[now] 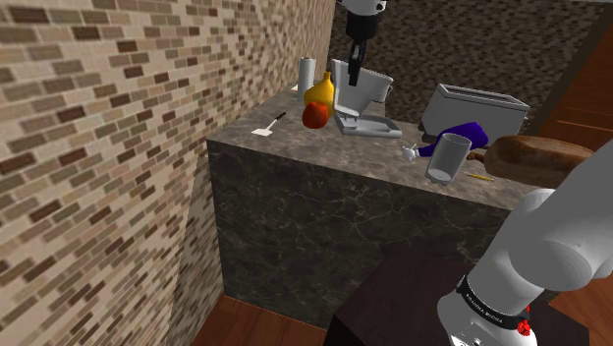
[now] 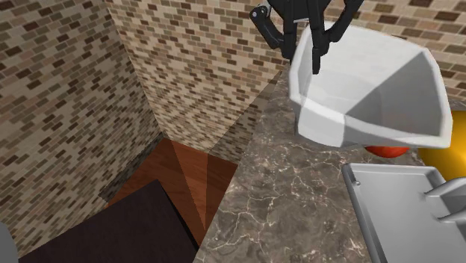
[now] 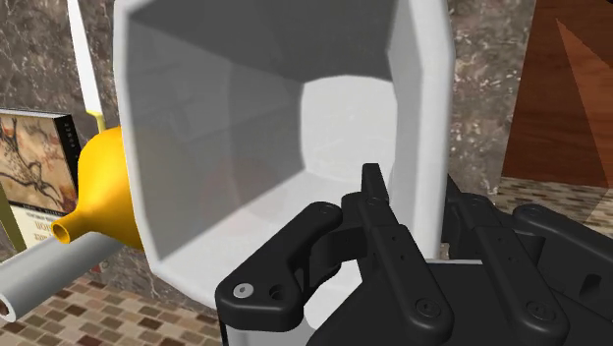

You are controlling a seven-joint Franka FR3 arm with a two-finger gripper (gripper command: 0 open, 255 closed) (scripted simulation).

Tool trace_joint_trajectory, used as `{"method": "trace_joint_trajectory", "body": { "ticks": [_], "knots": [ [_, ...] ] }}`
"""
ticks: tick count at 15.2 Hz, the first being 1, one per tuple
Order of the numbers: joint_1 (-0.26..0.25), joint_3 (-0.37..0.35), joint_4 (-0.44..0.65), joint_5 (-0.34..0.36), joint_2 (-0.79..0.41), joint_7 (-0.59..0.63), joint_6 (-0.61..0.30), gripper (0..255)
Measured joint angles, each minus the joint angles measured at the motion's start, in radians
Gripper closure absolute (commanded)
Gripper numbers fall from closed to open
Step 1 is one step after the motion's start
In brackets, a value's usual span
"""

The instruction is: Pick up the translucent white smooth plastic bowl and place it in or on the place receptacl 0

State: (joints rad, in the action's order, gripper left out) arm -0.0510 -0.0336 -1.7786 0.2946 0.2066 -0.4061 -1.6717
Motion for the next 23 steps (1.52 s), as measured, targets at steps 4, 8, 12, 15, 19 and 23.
{"method": "trace_joint_trajectory", "body": {
  "ticks": [4,8,12,15,19,23],
  "knots": [
    [-0.001,-0.003,0.064,-0.001,-0.011,-0.011,0.052,255],
    [0.018,0.025,0.124,-0.001,-0.043,-0.064,0.066,255],
    [0.06,0.084,0.208,-0.007,-0.088,-0.17,0.074,255],
    [0.087,0.119,0.282,-0.017,-0.141,-0.235,0.077,255],
    [0.135,0.172,0.407,-0.044,-0.228,-0.34,0.089,255],
    [0.163,0.198,0.443,-0.06,-0.266,-0.391,0.076,255]
  ]
}}
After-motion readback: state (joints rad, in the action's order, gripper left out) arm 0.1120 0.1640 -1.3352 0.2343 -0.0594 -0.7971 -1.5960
